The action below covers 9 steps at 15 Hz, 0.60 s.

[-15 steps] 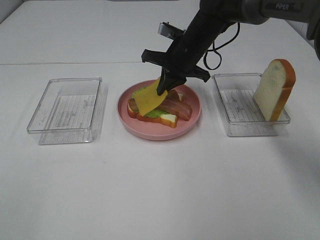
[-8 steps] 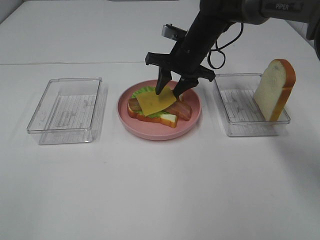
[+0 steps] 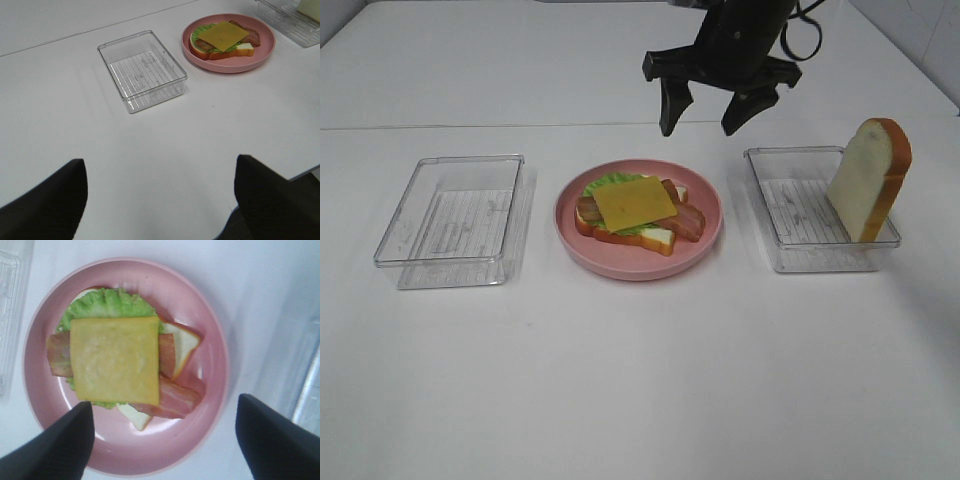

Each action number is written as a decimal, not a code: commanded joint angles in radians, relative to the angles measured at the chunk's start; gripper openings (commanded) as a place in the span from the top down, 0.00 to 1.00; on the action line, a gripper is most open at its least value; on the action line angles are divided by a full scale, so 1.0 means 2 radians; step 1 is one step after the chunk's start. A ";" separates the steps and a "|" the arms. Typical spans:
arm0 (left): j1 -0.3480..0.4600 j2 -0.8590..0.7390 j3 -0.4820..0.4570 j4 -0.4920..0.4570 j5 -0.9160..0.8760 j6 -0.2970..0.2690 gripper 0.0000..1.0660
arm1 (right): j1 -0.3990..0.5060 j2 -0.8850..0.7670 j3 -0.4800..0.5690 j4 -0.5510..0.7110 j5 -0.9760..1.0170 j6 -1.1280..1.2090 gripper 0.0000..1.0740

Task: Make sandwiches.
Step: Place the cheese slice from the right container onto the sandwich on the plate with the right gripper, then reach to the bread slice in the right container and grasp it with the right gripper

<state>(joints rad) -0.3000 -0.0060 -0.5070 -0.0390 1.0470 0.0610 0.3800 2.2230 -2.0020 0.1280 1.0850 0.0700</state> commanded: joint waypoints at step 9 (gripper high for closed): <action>-0.001 -0.011 0.002 -0.003 -0.004 -0.002 0.27 | -0.121 -0.054 -0.003 -0.109 0.104 0.012 0.30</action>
<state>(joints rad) -0.3000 -0.0060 -0.5070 -0.0390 1.0470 0.0610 0.1410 2.1290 -2.0060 -0.0810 1.2110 0.0910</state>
